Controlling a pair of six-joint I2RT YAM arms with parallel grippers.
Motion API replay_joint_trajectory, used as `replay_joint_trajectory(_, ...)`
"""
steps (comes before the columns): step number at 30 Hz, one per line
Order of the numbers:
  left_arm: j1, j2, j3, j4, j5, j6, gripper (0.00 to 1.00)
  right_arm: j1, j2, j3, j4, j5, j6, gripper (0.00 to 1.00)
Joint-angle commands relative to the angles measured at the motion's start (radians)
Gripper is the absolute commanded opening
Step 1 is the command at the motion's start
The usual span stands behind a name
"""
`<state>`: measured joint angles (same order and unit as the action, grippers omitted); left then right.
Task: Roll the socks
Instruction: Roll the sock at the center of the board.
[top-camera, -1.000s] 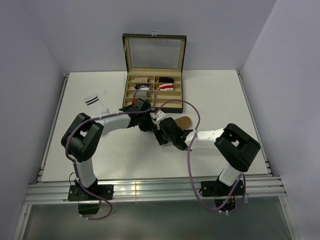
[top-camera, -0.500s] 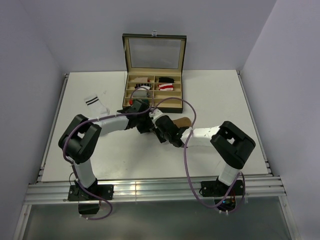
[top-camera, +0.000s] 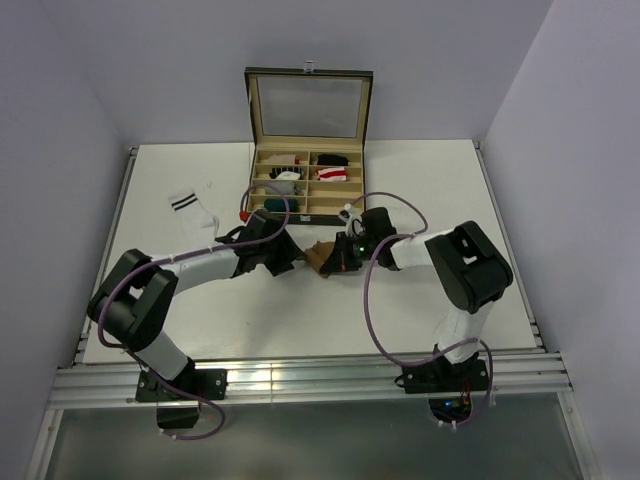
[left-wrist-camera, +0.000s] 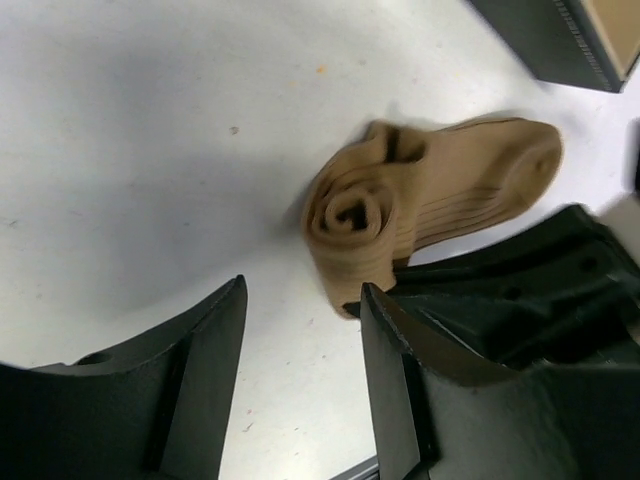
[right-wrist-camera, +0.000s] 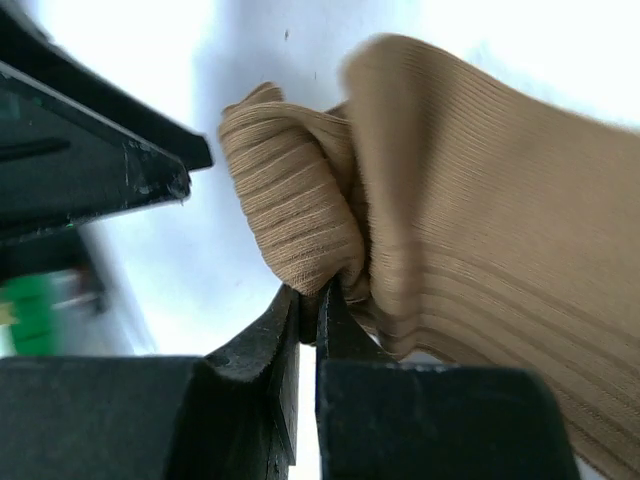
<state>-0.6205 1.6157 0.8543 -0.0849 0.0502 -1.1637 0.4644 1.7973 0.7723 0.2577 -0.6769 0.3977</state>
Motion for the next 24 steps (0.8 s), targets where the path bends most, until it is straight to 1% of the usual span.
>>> replay_joint_trajectory(1, -0.01, -0.017, -0.003, 0.106, 0.019, -0.031, 0.54, -0.061, 0.091, -0.086, 0.007, -0.219, 0.148, 0.0)
replay_joint_trajectory(7, -0.038, 0.049, 0.041, 0.116, 0.023, -0.007, 0.54, -0.107, 0.146, -0.116, 0.075, -0.256, 0.236, 0.0)
replay_joint_trajectory(15, -0.045, 0.139, 0.114, 0.089, 0.034, 0.038, 0.5, -0.132, 0.165, -0.123, 0.075, -0.233, 0.247, 0.0)
replay_joint_trajectory(18, -0.054, 0.183, 0.146, 0.027, 0.02, 0.058, 0.43, -0.133, 0.162, -0.12, 0.061, -0.219, 0.239, 0.0)
replay_joint_trajectory(19, -0.056, 0.194, 0.153, -0.005, 0.019, 0.071, 0.39, -0.135, 0.151, -0.122, 0.049, -0.202, 0.234, 0.0)
replay_joint_trajectory(20, -0.058, 0.205, 0.161, -0.024, 0.014, 0.078, 0.38, -0.133, 0.14, -0.122, 0.043, -0.193, 0.224, 0.0)
replay_joint_trajectory(23, -0.064, 0.256, 0.193, -0.093, 0.014, 0.108, 0.33, -0.132, 0.079, -0.128, 0.017, -0.144, 0.198, 0.07)
replay_joint_trajectory(24, -0.067, 0.265, 0.198, -0.105, 0.013, 0.116, 0.32, -0.13, 0.059, -0.13, 0.006, -0.127, 0.191, 0.14)
